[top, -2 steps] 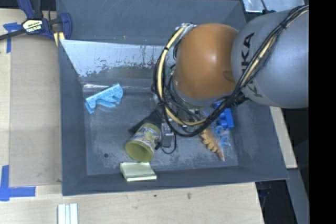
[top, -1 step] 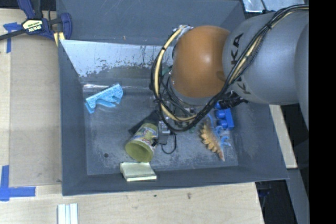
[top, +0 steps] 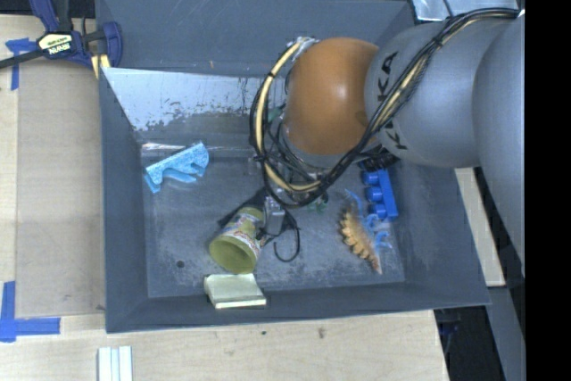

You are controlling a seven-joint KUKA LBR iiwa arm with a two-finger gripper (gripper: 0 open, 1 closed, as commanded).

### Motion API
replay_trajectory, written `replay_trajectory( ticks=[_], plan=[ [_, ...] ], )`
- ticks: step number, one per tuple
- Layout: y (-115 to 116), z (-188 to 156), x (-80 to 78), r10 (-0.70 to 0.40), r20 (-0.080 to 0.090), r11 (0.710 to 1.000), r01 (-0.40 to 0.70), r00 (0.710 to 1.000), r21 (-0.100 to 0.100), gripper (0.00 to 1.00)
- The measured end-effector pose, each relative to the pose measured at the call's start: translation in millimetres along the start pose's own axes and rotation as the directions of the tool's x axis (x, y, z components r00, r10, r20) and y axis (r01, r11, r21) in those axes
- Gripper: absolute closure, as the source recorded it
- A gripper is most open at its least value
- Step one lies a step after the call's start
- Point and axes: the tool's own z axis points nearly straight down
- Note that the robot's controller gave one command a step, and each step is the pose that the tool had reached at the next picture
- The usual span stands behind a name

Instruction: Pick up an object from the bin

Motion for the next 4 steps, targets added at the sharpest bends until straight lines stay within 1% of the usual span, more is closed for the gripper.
replay_trajectory(
  ticks=[1, 2, 3, 4],
  plan=[
    [-16, 26, -12.5, -0.064, -0.002, 0.998, 0.064, 0.998, 0.0, 0.0],
    [-25, 39, -13.6, 0.08, -0.001, 0.997, -0.08, 0.997, 0.004, 0.0],
    [-34, 49, -24.3, -0.153, 0.007, 0.988, 0.153, 0.988, 0.002, 0.0],
    [-29, 54, -15.0, -0.29, 0.0, 0.957, 0.29, 0.957, 0.001, 0.0]
  ],
)
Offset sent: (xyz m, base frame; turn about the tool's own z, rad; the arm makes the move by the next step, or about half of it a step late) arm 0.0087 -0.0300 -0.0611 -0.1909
